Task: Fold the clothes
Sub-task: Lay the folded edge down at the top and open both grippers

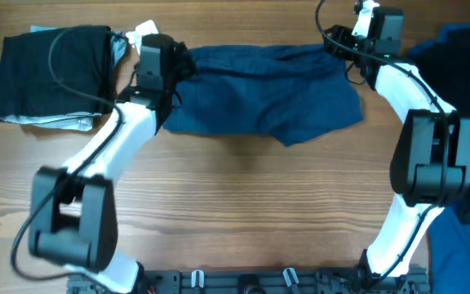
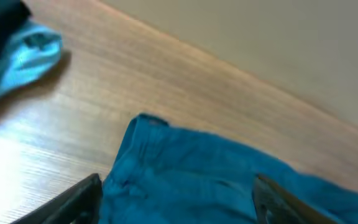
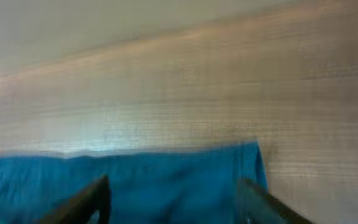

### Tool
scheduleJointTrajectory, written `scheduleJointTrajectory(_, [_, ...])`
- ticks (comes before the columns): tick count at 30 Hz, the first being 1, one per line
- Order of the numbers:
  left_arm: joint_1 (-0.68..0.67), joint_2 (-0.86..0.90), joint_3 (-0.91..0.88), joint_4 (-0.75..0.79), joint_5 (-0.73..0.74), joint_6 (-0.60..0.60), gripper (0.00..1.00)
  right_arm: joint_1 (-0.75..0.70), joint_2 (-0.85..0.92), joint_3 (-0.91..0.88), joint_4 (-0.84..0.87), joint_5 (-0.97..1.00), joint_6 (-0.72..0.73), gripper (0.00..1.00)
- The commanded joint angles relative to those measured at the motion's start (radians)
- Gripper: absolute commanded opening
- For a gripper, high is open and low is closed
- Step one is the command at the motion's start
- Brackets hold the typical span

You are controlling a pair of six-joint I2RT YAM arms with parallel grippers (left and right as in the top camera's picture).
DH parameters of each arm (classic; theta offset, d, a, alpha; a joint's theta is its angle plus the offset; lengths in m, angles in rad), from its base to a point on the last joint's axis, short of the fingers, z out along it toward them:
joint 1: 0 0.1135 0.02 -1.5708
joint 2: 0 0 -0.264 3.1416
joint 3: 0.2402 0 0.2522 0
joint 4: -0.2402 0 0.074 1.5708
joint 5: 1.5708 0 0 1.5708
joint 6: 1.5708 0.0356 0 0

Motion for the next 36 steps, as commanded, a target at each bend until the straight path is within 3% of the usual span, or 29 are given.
scheduleJointTrajectory(1, [0.007,-0.134,0.023,-0.152,0.025,0.013,0.61,0.001,-0.198,0.019,-0.153,-0.024,-0.237,0.56])
scheduleJointTrajectory(4, [0.007,-0.149,0.023,-0.316,0.088,0.014,0.54,0.002,-0.302,0.019,-0.38,-0.007,-0.317,0.38])
scheduleJointTrajectory(6, [0.007,-0.14,0.023,-0.385,0.108,0.014,0.3,0.002,-0.31,0.019,-0.501,-0.073,-0.317,0.11])
scheduleJointTrajectory(7, [0.007,-0.136,0.023,-0.392,0.14,0.014,0.15,0.005,-0.299,0.018,-0.539,-0.103,-0.317,0.04])
scheduleJointTrajectory(8, [0.007,-0.13,0.023,-0.387,0.175,0.014,0.05,0.016,-0.288,0.018,-0.576,-0.121,-0.317,0.04])
scheduleJointTrajectory(15, [-0.002,0.018,0.023,-0.262,0.328,0.014,0.04,0.184,-0.122,0.013,-0.562,-0.065,-0.286,0.04])
scheduleJointTrajectory(27, [-0.04,0.286,0.023,-0.088,0.275,0.014,0.04,0.249,0.049,0.013,-0.35,-0.064,-0.256,0.04])
scheduleJointTrajectory(36, [-0.04,0.297,0.023,-0.083,0.262,0.014,0.04,0.249,0.133,0.013,-0.195,-0.063,-0.207,0.04])
